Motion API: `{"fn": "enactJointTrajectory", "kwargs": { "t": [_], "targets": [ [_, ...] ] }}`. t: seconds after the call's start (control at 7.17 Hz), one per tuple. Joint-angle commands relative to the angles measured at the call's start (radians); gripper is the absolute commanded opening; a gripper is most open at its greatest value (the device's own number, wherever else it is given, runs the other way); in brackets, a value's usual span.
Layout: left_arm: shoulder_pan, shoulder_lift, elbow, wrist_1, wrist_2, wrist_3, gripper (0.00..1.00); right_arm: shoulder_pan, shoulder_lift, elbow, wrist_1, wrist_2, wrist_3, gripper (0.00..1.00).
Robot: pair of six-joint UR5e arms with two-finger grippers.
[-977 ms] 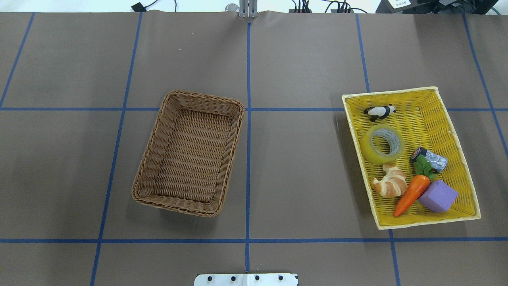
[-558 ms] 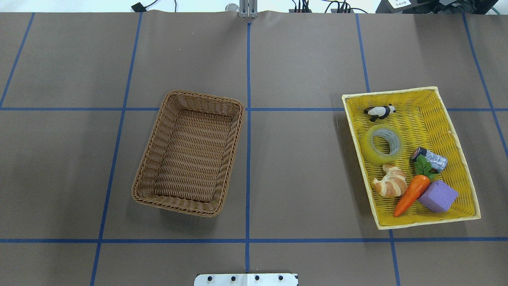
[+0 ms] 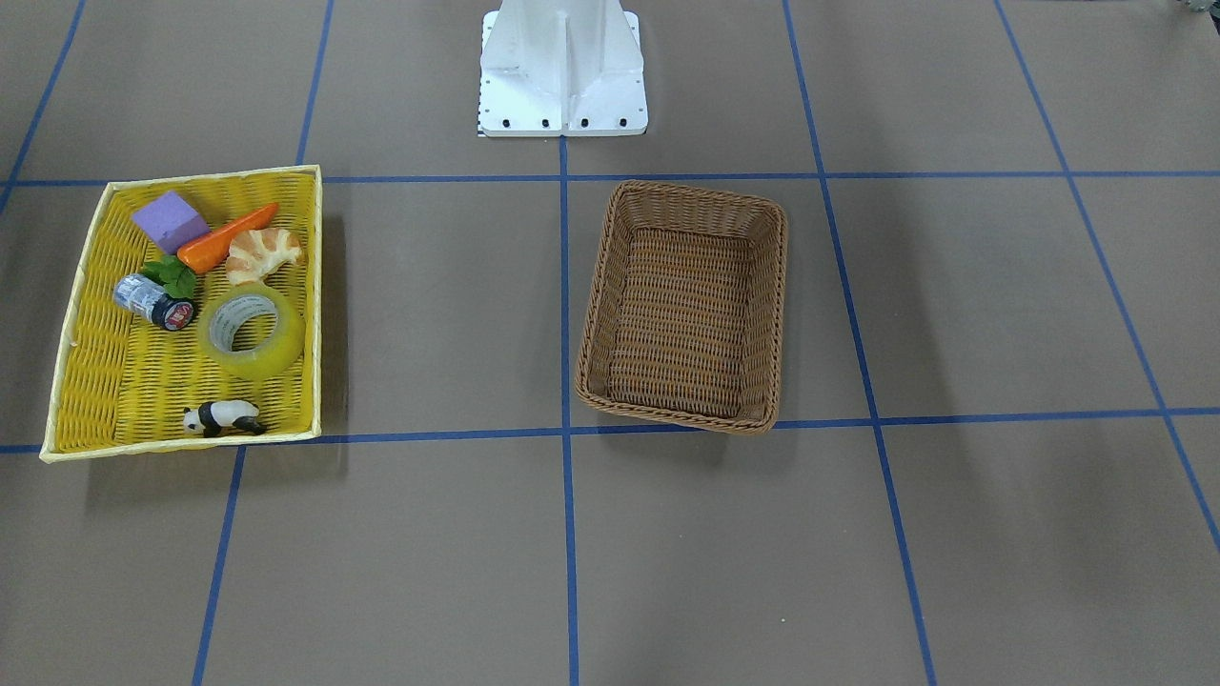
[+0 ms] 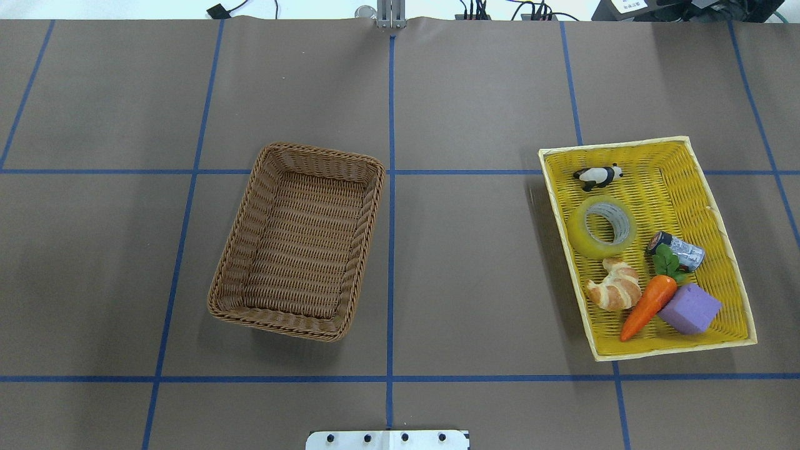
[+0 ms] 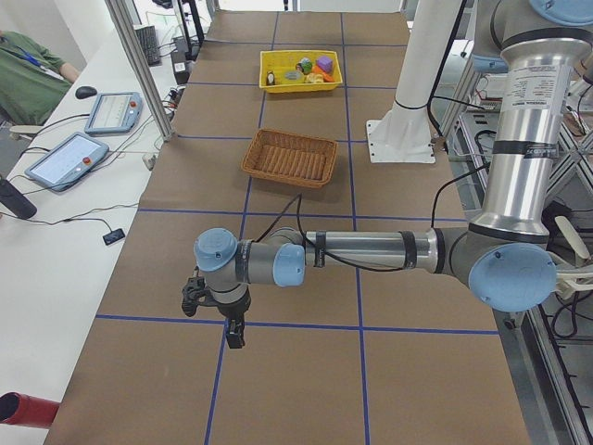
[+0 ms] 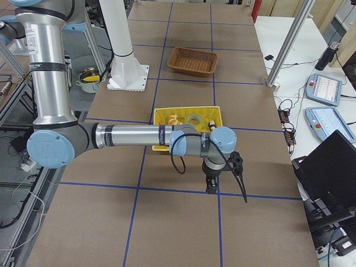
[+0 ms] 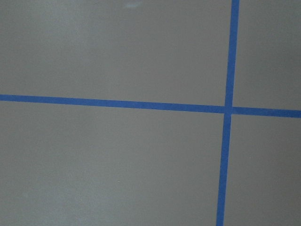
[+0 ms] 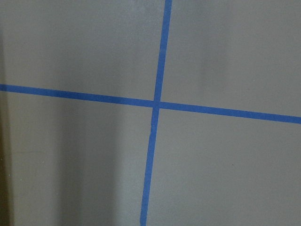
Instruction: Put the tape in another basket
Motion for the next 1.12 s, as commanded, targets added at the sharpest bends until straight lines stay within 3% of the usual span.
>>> {"fn": "enactJointTrajectory", "kwargs": {
  "t": [0.0, 0.56, 0.98],
  "targets": [
    [0.0, 0.0, -0.002, 0.001, -0.025, 0.0, 0.98, 0.001, 0.003, 0.007, 0.001, 0.0, 0.0, 1.0],
    [0.0, 0.002, -0.016, 0.001, -0.026, -0.006, 0.98, -0.001, 0.008, 0.108, -0.008, 0.001, -0.003, 1.0],
    [0.0, 0.002, -0.033, 0.001, -0.086, -0.005, 0.98, -0.129, 0.089, 0.229, -0.003, -0.066, 0.001, 1.0]
  ]
}}
